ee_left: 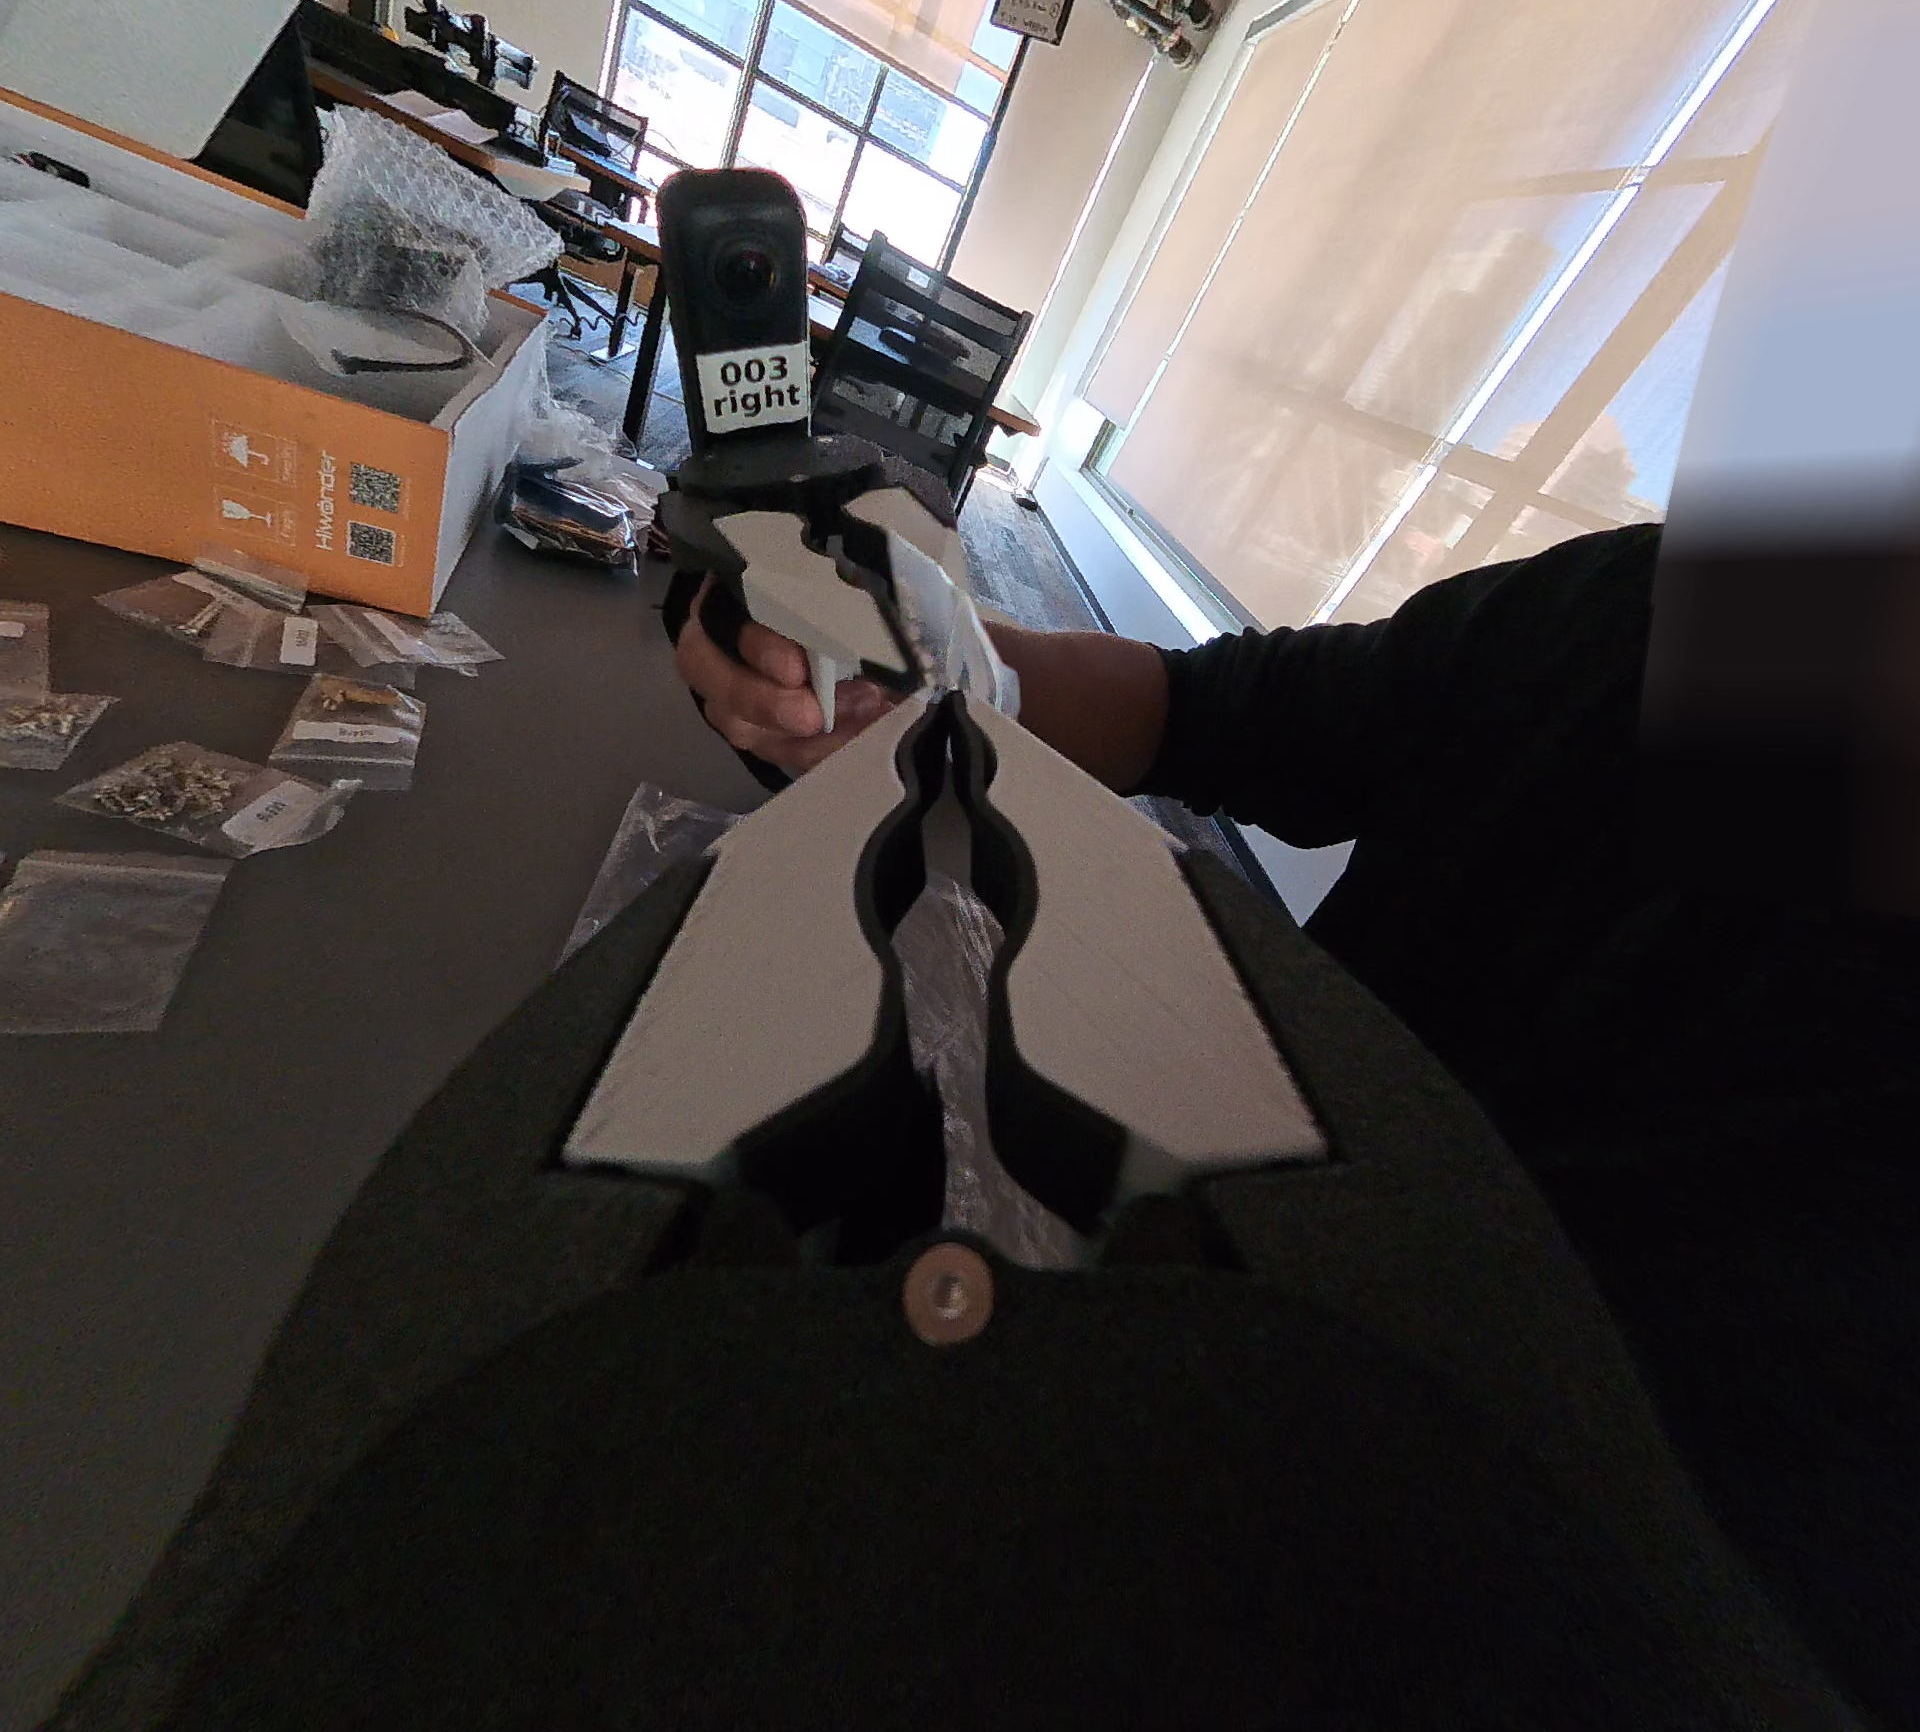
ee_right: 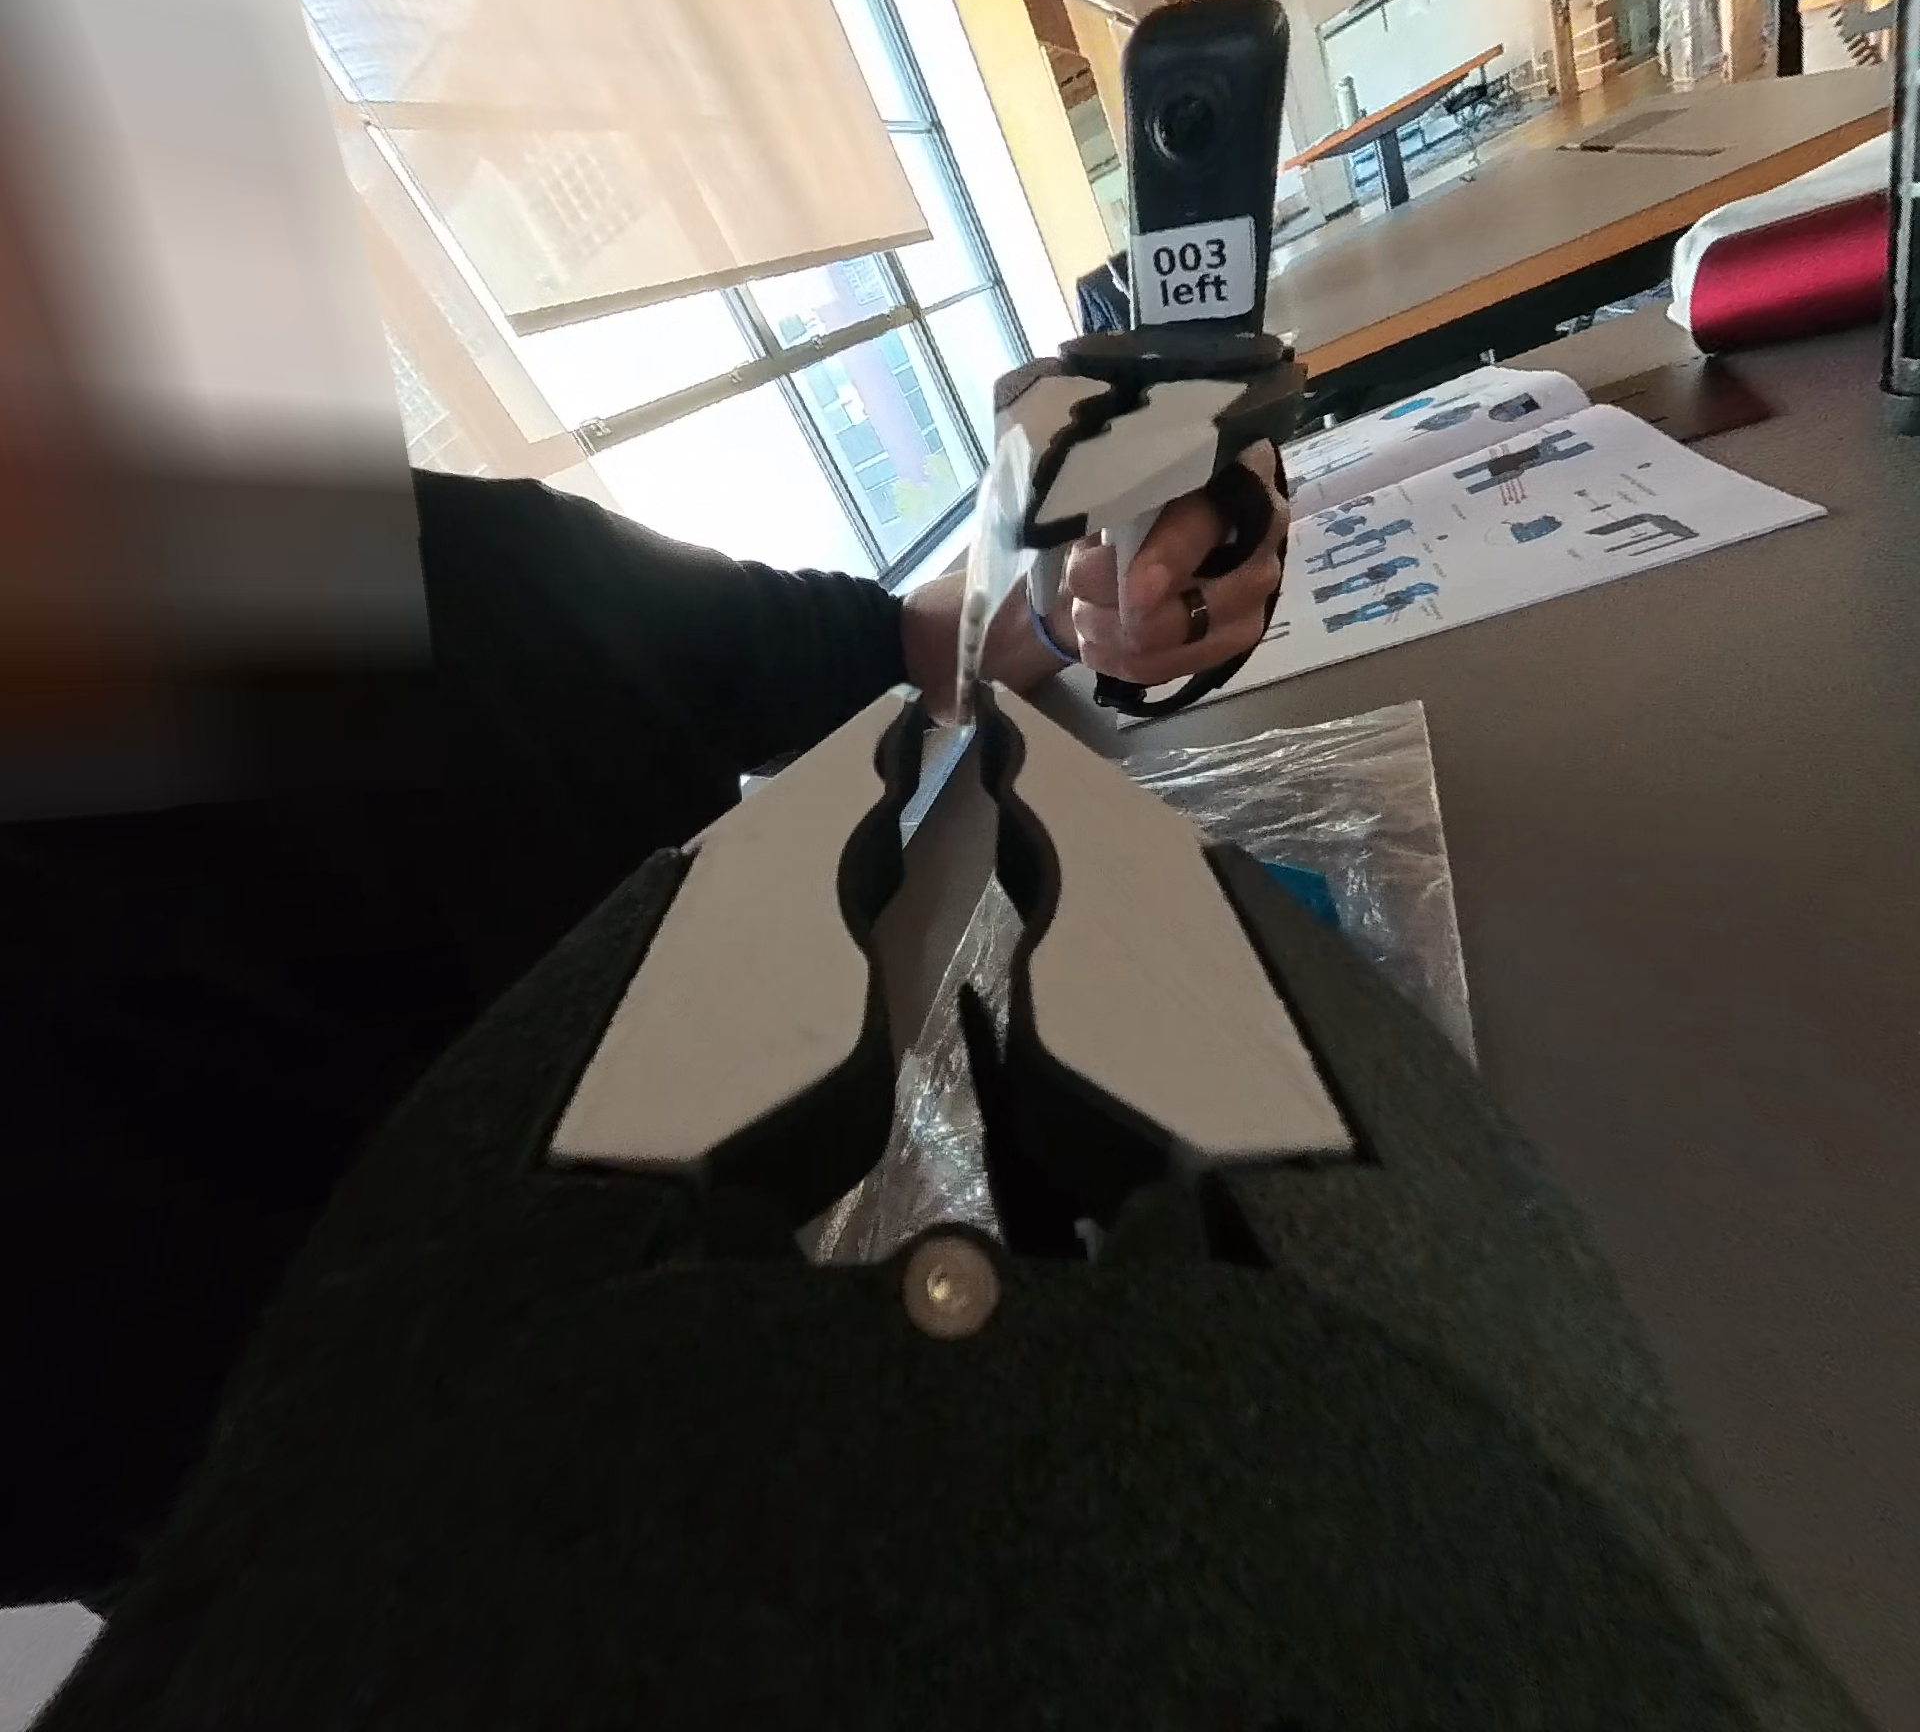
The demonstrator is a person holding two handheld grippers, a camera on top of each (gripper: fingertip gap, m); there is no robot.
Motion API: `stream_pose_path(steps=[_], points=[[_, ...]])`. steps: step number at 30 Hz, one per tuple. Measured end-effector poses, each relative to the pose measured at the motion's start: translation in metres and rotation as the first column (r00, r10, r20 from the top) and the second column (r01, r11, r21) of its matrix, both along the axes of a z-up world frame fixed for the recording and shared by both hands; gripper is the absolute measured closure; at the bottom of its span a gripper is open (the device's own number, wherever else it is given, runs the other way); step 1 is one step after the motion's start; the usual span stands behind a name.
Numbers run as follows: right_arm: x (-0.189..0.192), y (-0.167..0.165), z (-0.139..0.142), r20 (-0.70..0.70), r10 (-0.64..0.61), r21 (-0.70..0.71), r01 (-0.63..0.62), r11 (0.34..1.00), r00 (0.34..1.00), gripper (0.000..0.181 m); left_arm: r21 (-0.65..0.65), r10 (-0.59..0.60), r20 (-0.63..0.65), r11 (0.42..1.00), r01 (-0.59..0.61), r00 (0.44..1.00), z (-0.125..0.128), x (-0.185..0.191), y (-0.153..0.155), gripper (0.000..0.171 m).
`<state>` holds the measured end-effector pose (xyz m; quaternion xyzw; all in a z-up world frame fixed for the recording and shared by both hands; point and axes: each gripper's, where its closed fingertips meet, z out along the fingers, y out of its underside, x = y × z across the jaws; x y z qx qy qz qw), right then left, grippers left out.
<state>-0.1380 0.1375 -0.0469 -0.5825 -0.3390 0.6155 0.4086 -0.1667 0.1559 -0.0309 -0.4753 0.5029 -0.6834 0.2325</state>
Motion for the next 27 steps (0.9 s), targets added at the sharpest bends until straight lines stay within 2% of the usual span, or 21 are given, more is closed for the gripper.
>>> stream_pose_path(steps=[3, 15, 21, 27], points=[[-0.003, 0.001, -0.003, 0.013, -0.01, 0.006, 0.01, 1.0, 1.0, 0.179, 0.007, -0.003, -0.008, 1.0, 0.003, 1.0, -0.003, 0.001, -0.002, 0.171], [-0.001, 0.007, 0.002, 0.015, -0.06, 0.019, 0.06, 0.998, 0.998, 0.18, 0.014, 0.029, -0.025, 0.999, -0.029, 0.999, -0.007, 0.004, 0.003, 0.171], [0.006, 0.018, -0.009, 0.144, -0.139, 0.052, 0.133, 0.99, 0.98, 0.18, 0.005, 0.08, -0.06, 0.997, -0.08, 0.995, -0.018, 0.01, 0.014, 0.171], [0.016, 0.024, -0.034, 0.262, -0.129, 0.007, 0.132, 0.991, 0.956, 0.18, 0.113, 0.146, -0.111, 0.985, -0.133, 0.983, -0.039, 0.018, 0.02, 0.159]])
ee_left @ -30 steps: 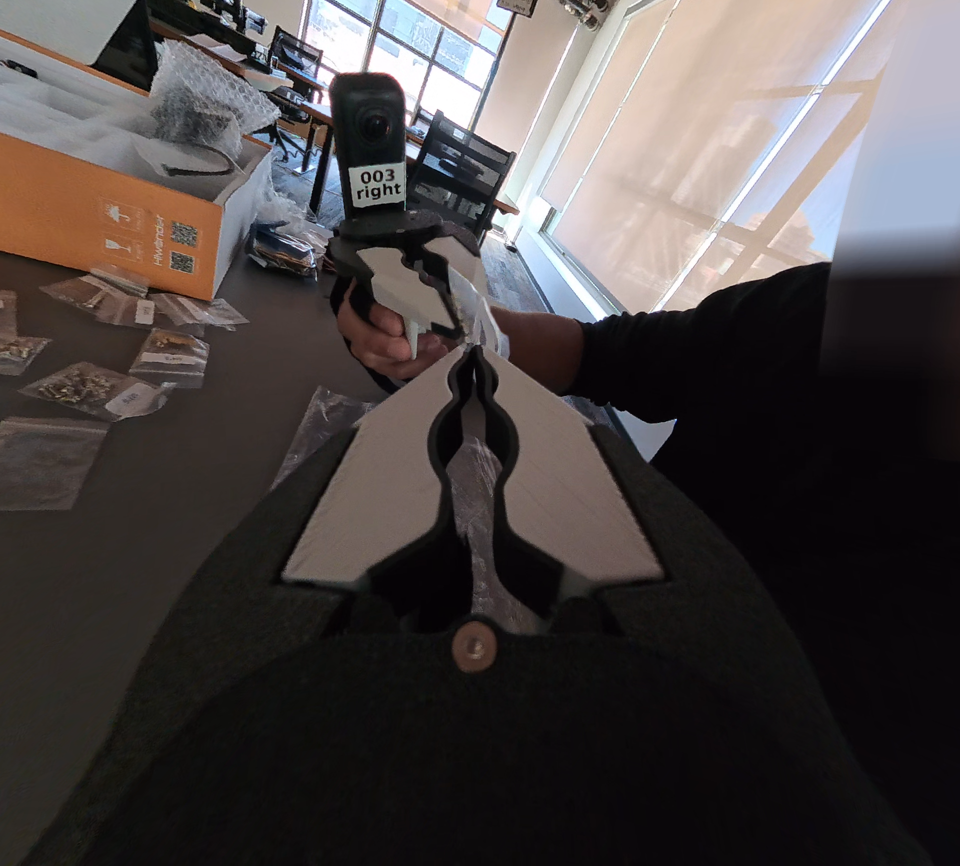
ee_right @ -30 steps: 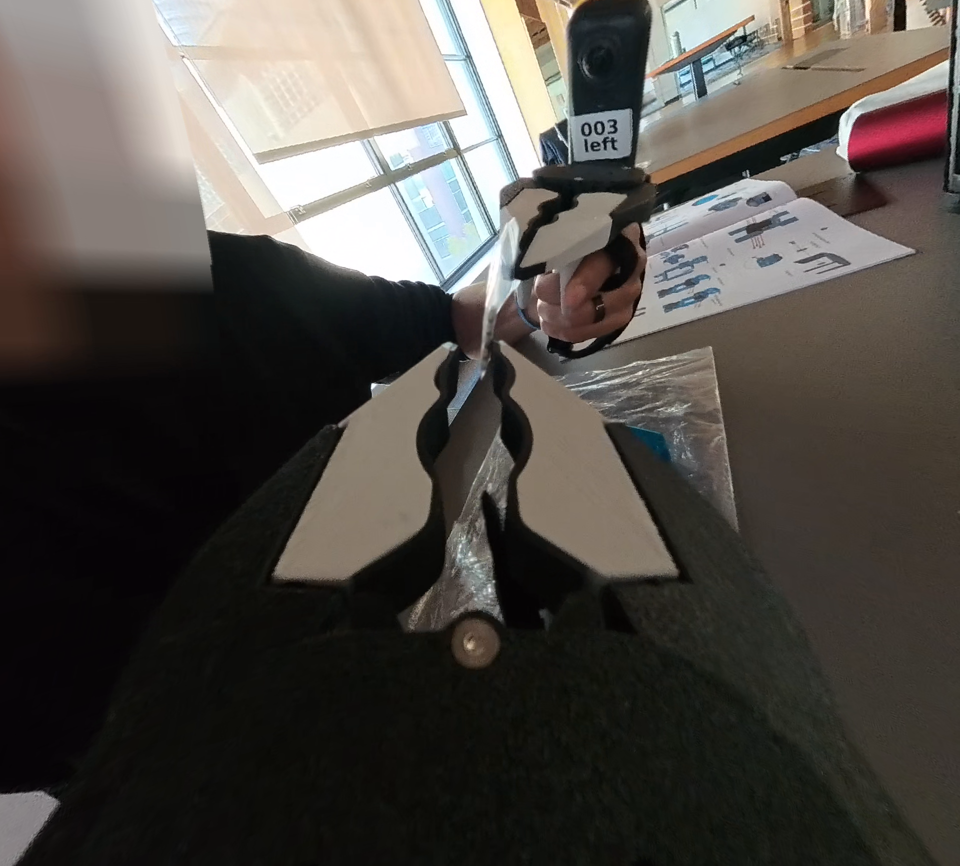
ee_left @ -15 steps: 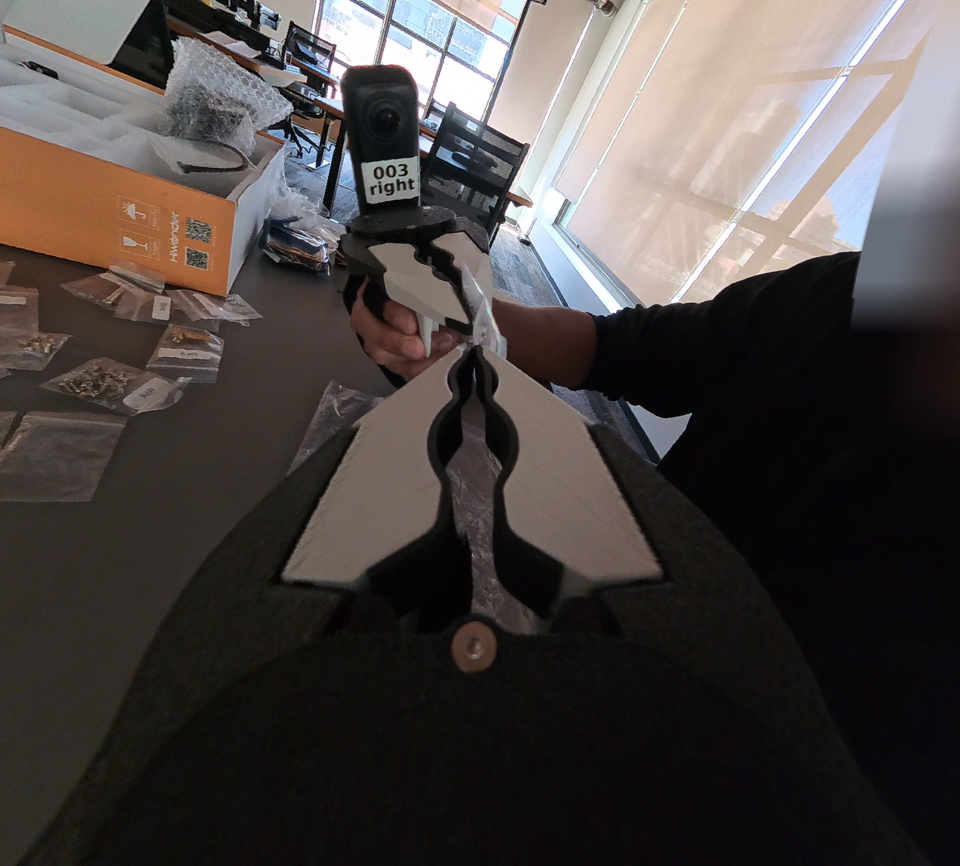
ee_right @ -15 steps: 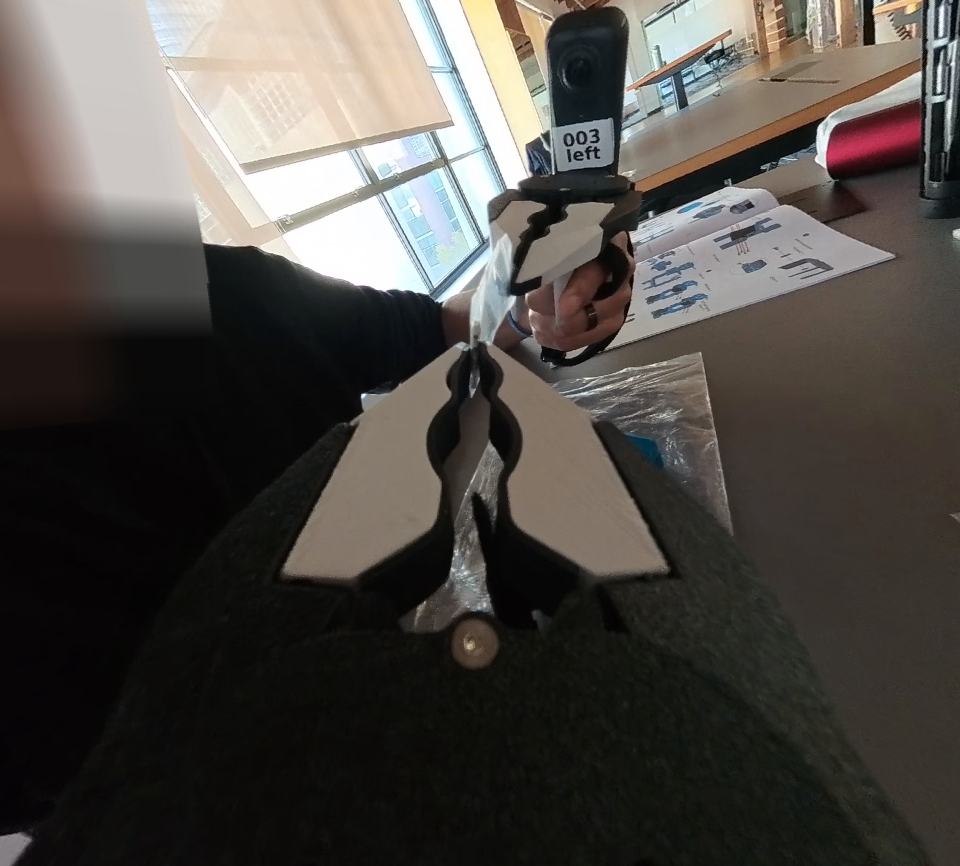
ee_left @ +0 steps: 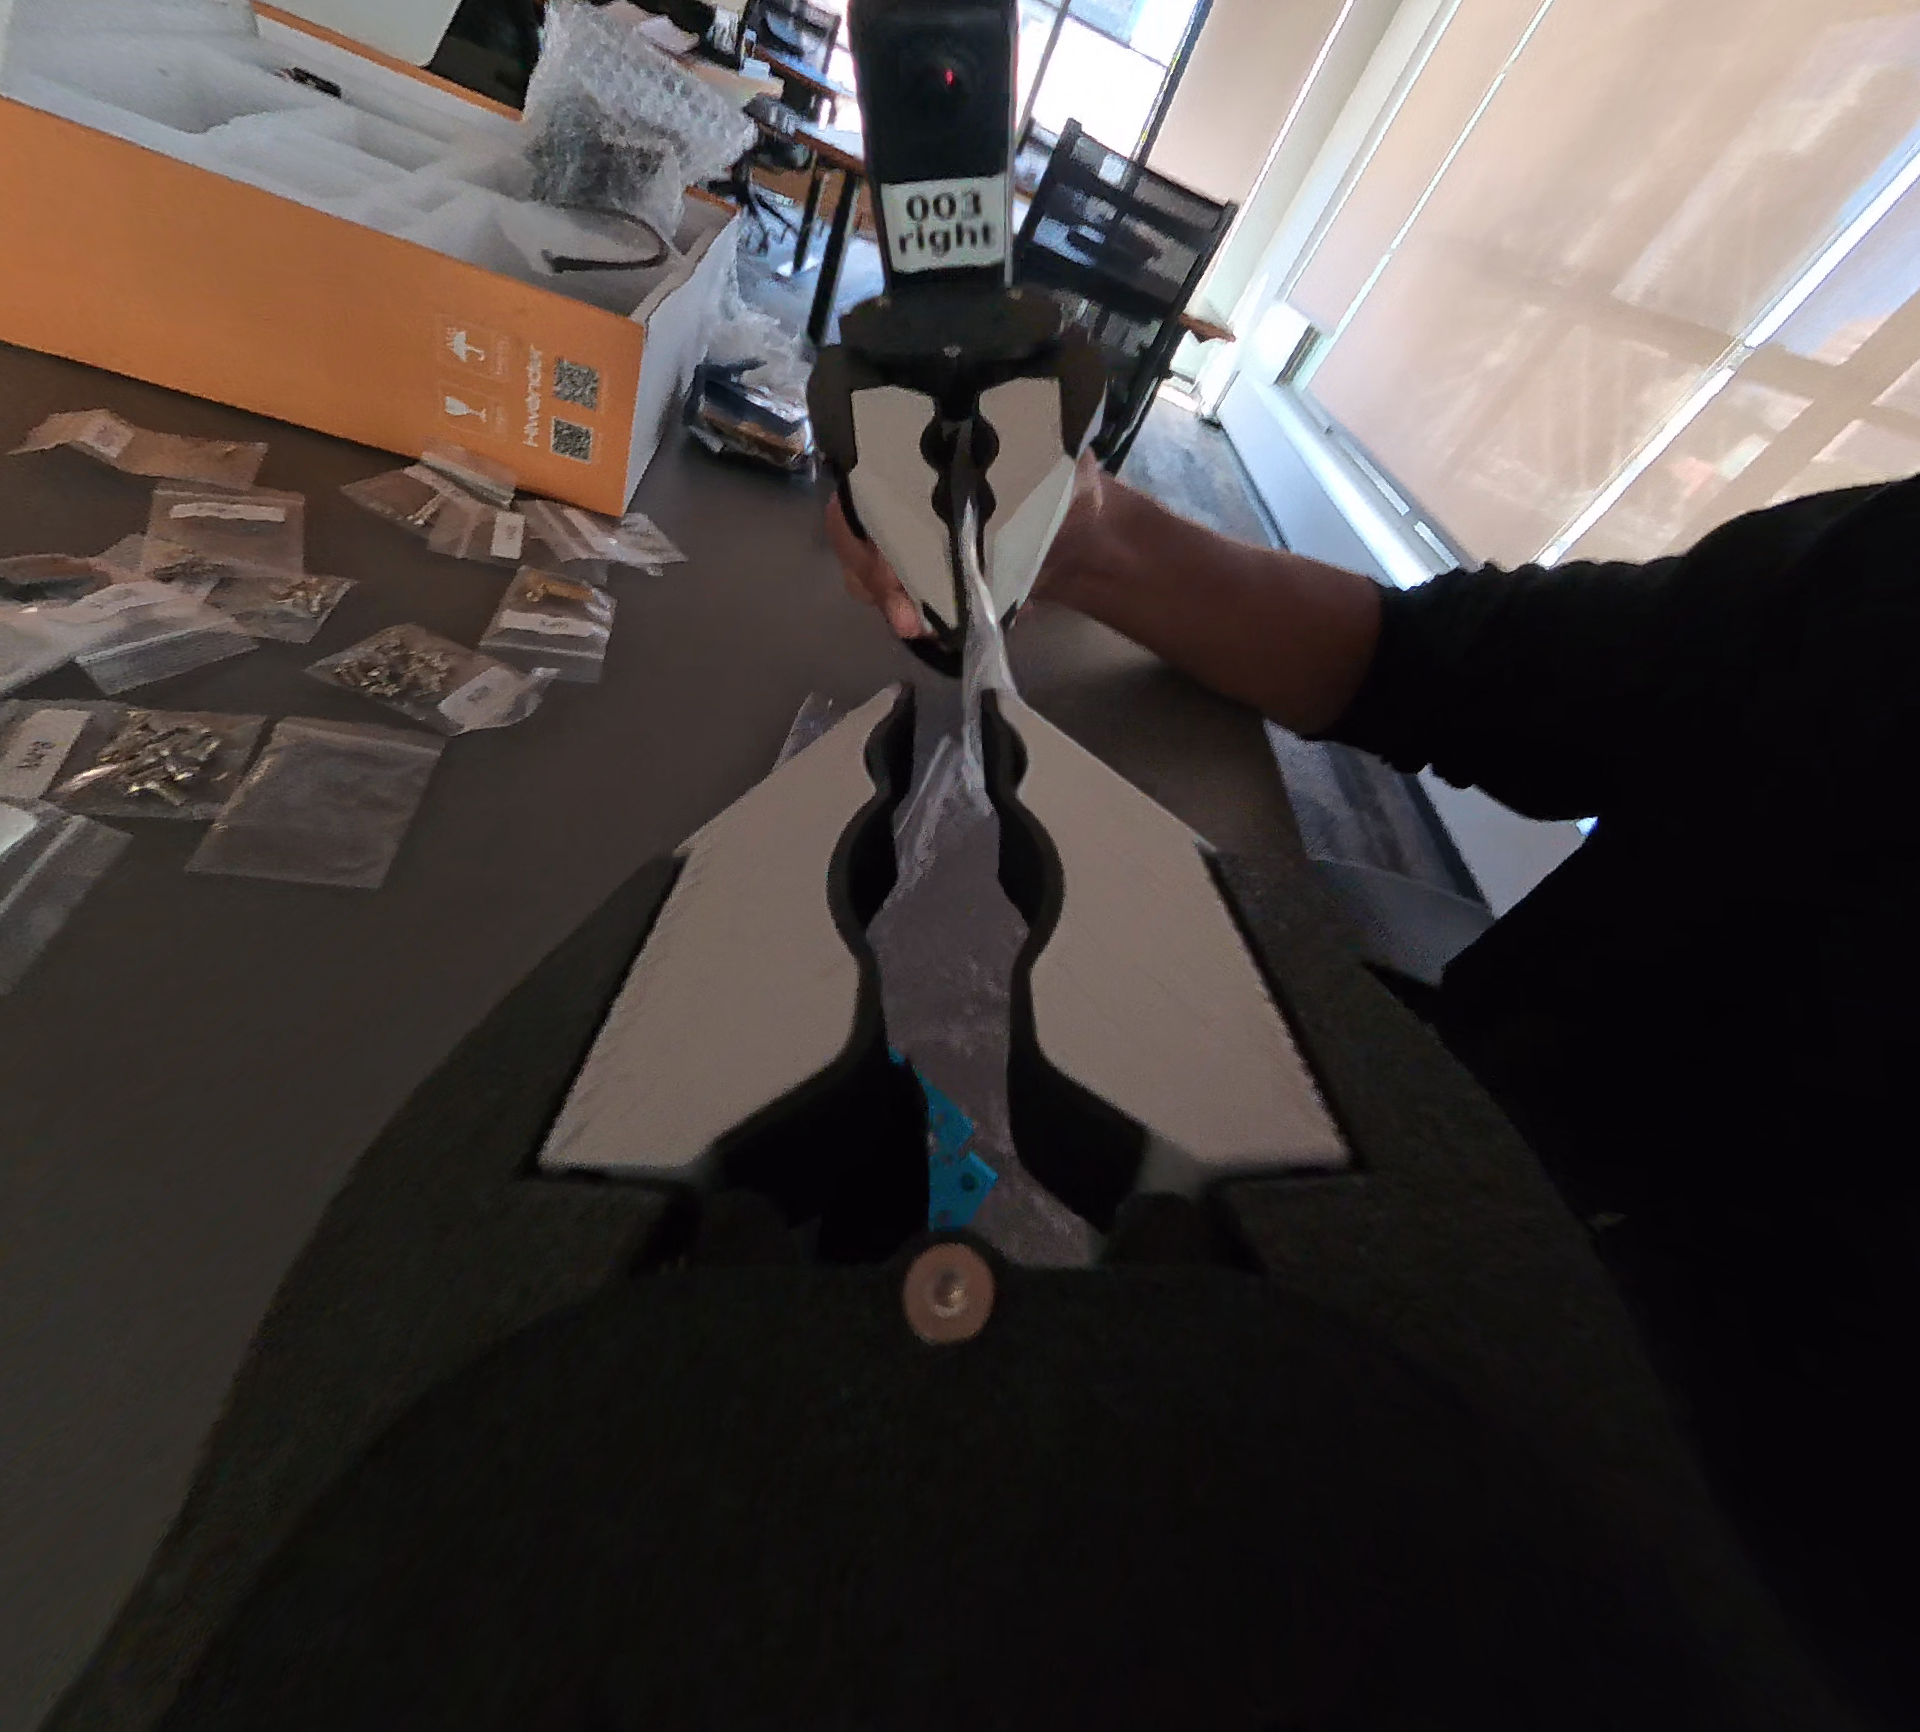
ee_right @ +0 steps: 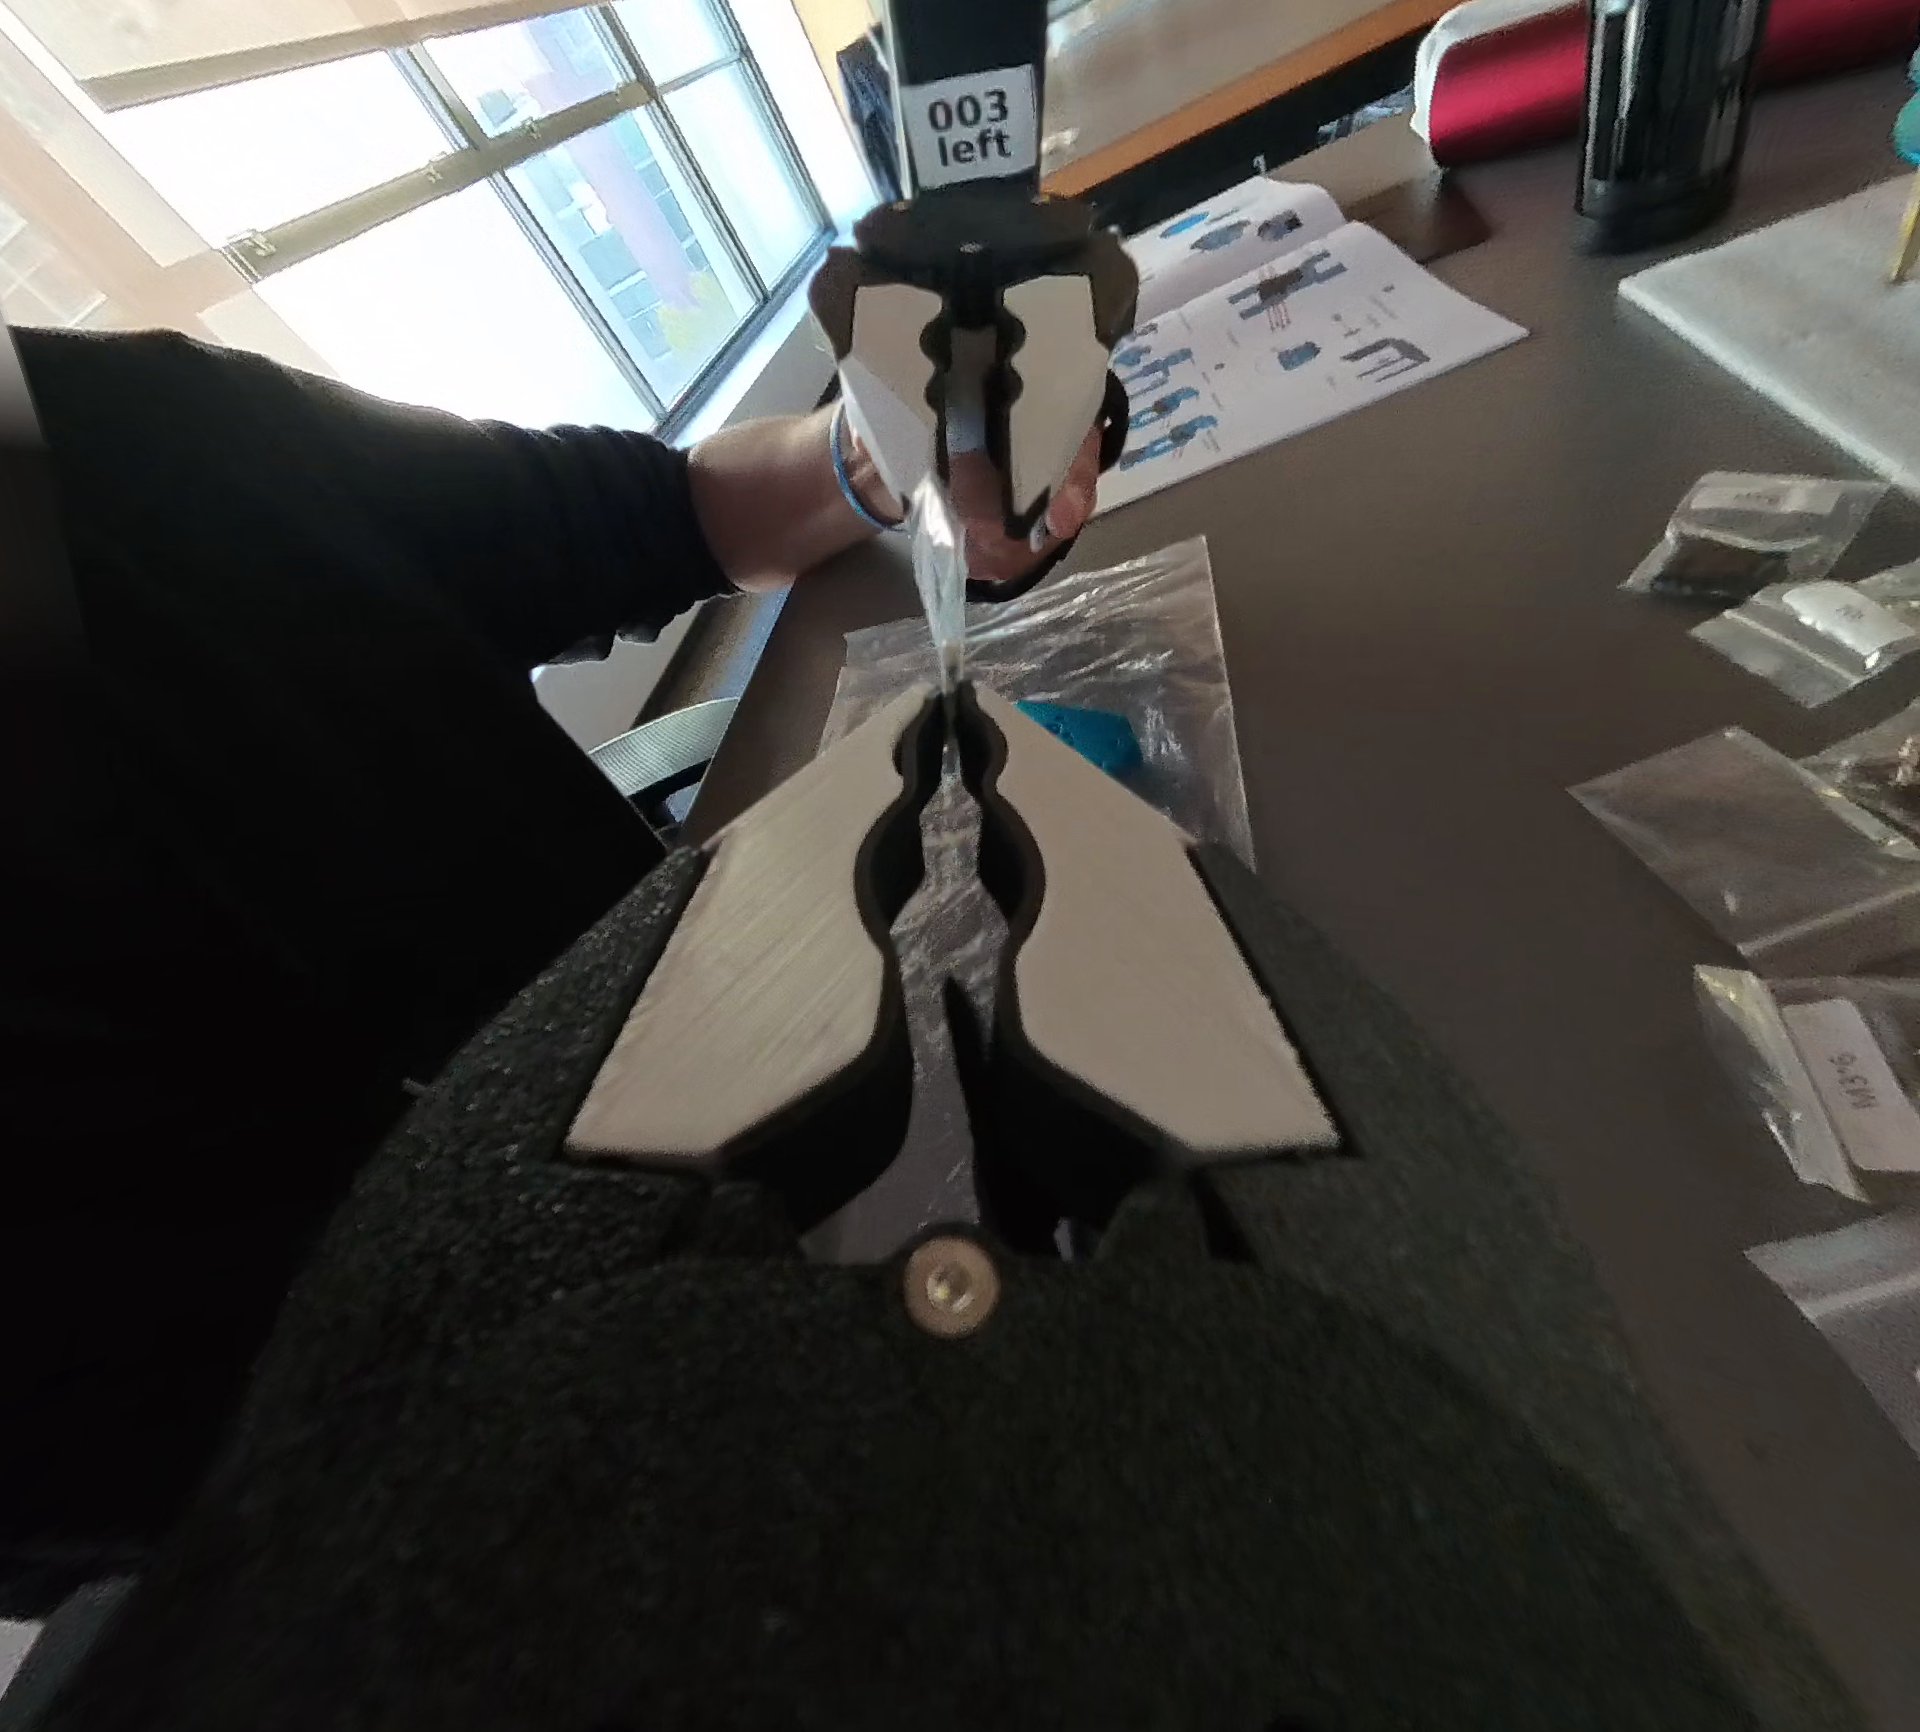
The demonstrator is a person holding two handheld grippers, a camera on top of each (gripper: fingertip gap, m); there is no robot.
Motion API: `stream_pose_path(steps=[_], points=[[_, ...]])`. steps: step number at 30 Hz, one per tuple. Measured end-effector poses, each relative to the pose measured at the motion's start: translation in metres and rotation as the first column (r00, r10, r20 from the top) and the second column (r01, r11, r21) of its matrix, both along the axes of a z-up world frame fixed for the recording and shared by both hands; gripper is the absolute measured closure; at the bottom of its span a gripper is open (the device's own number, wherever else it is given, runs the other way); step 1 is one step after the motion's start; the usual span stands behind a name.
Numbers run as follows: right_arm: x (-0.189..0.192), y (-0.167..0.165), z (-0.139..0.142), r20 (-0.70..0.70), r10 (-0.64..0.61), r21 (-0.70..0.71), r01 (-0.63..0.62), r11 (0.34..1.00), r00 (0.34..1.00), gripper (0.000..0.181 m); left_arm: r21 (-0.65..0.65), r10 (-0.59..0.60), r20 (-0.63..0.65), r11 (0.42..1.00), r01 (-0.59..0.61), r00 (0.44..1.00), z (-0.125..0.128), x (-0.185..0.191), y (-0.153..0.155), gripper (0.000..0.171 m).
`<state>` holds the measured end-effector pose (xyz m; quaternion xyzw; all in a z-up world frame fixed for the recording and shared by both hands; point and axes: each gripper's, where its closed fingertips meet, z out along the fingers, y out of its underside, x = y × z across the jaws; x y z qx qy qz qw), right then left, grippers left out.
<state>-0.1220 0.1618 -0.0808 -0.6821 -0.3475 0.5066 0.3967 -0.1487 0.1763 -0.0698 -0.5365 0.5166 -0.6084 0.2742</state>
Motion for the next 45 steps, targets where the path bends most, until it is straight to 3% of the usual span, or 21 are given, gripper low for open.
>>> stream_pose_path(steps=[11, 23, 32, 35, 45], points=[[0.021, -0.001, -0.039, 0.19, 0.032, -0.05, -0.023, 0.999, 0.981, 0.18, 0.207, 0.102, -0.14, 0.976, -0.072, 0.985, -0.037, 0.006, 0.013, 0.157], [0.037, -0.001, -0.089, 0.396, 0.055, -0.144, 0.003, 0.99, 0.917, 0.18, 0.351, 0.092, -0.205, 0.936, -0.015, 0.974, -0.057, 0.01, -0.002, 0.158], [0.038, 0.001, -0.082, 0.374, 0.041, -0.114, 0.002, 0.994, 0.926, 0.18, 0.38, 0.113, -0.23, 0.925, -0.017, 0.967, -0.065, 0.011, 0.001, 0.157], [0.045, 0.0, -0.096, 0.444, 0.043, -0.132, 0.018, 0.991, 0.895, 0.179, 0.381, 0.114, -0.23, 0.924, -0.018, 0.967, -0.065, 0.011, 0.0, 0.158], [0.041, 0.001, -0.07, 0.355, 0.023, -0.032, -0.013, 0.999, 0.935, 0.18, 0.424, 0.141, -0.225, 0.905, -0.033, 0.964, -0.066, 0.012, 0.002, 0.158]])
